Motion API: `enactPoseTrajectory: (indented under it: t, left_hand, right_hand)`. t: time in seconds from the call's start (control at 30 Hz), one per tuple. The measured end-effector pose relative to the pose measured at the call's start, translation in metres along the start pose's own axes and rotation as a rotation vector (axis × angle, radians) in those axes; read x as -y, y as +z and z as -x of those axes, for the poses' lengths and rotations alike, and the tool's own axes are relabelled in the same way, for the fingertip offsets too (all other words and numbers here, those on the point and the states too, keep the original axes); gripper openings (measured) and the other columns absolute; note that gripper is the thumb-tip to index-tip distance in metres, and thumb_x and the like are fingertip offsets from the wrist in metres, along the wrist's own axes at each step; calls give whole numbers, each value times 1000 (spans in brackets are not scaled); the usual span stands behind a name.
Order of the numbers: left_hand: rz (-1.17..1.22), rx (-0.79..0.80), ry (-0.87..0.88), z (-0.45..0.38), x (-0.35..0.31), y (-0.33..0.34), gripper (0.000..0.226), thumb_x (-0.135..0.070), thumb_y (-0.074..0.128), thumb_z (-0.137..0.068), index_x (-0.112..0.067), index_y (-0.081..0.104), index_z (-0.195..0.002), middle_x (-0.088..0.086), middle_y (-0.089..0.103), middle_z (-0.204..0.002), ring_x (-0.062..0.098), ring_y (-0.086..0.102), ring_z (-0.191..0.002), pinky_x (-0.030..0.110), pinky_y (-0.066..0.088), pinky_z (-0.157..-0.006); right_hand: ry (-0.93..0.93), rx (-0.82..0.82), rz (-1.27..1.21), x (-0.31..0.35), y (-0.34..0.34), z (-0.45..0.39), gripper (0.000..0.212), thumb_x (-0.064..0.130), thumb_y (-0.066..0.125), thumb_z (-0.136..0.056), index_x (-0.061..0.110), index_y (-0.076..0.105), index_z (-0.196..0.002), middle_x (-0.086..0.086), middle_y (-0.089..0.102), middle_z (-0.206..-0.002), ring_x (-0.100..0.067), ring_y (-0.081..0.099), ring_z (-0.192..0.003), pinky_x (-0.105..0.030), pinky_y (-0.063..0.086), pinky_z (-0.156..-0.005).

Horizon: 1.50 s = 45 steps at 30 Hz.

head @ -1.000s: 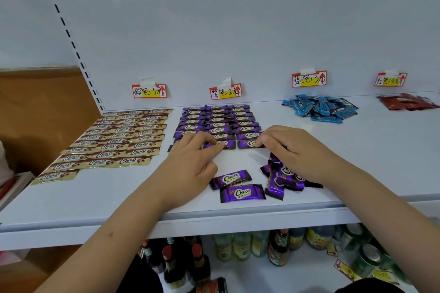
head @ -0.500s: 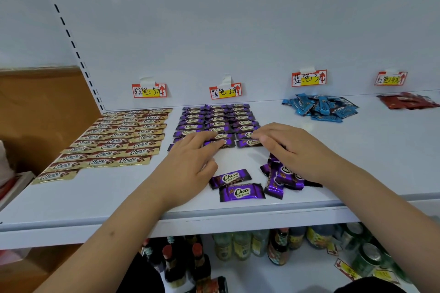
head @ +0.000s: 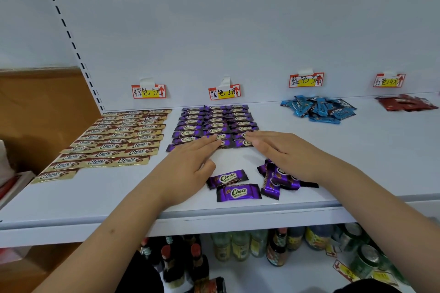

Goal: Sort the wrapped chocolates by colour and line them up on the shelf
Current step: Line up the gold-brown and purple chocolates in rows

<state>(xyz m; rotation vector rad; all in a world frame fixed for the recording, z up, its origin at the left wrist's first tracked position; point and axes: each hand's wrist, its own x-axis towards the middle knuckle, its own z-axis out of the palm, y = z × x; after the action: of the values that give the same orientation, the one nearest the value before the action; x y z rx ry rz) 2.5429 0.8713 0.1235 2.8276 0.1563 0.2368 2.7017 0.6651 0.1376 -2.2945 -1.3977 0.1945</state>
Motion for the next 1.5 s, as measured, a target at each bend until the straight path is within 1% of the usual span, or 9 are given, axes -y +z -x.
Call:
enactPoseTrajectory:
  t: [0.17,0.33,0.53,0.63,0.83,0.97,1.03,1.17,1.5]
  left_hand:
    - [34,-154,20,5,-2,-3,49,-28,34,-98,-28,45,-146,-15,37,-153,1,28,-141,19,17,-115]
    - [110,-306,14,12,-11,-9,31,-26,45,-99,-27,64,-124,-17,57,-122,-2,47,-116,20,37,-102]
    - [162,-92,59,22,-29,0,32,-52,58,-90,-35,64,-116,-22,50,-108,-3,44,-107,10,37,-89]
    - [233,-81,21,16,-30,-2,19,-48,63,-88,-36,67,-103,-19,53,-102,-2,48,-100,9,38,-80]
    - [372,-98,-55,16,-29,-9,11,-38,68,-89,-35,64,-98,-18,64,-94,-4,56,-78,11,41,-65]
    - [410,-121,-114,23,-17,-18,12,-27,67,-92,-36,65,-98,-19,67,-95,-6,59,-82,8,40,-64]
    - [409,-131,-120,26,-12,-21,15,-22,66,-92,-36,67,-100,-20,67,-95,-4,60,-83,6,41,-66]
    - [413,-147,-106,32,-4,-23,16,-24,68,-91,-36,69,-102,-16,68,-92,1,56,-69,10,41,-63]
    - [343,-120,-169,51,24,-38,22,-27,68,-90,-43,67,-104,-20,65,-104,5,60,-84,15,47,-69]
  right_hand:
    - [-39,-77,20,-4,1,3,76,74,8,-90,35,52,-138,19,51,-142,3,42,-129,-26,33,-111]
    - [-15,-45,-44,-5,2,2,69,70,12,-90,40,52,-137,20,47,-145,2,41,-131,-24,31,-109]
    - [-52,-209,-52,5,-17,11,56,59,25,-97,31,59,-132,19,57,-131,5,48,-118,-23,37,-101]
    - [-133,-183,-29,16,-18,27,37,59,47,-93,35,67,-113,28,57,-105,6,52,-103,-16,38,-86]
    - [-240,-59,136,44,7,40,35,63,62,-80,37,67,-103,22,58,-102,1,45,-96,-17,37,-86]
    - [-178,-49,84,46,6,31,7,40,68,-86,38,68,-93,20,60,-100,-1,47,-97,-31,43,-90]
    - [-142,-61,48,49,7,28,9,47,63,-86,38,67,-89,19,61,-97,-2,50,-96,-34,46,-87]
    - [-126,-72,62,68,18,22,34,66,60,-78,38,65,-96,18,61,-99,-1,50,-91,-28,45,-82]
    - [-88,-28,-75,70,17,3,16,36,76,-82,34,65,-94,22,64,-88,8,56,-85,-11,43,-71]
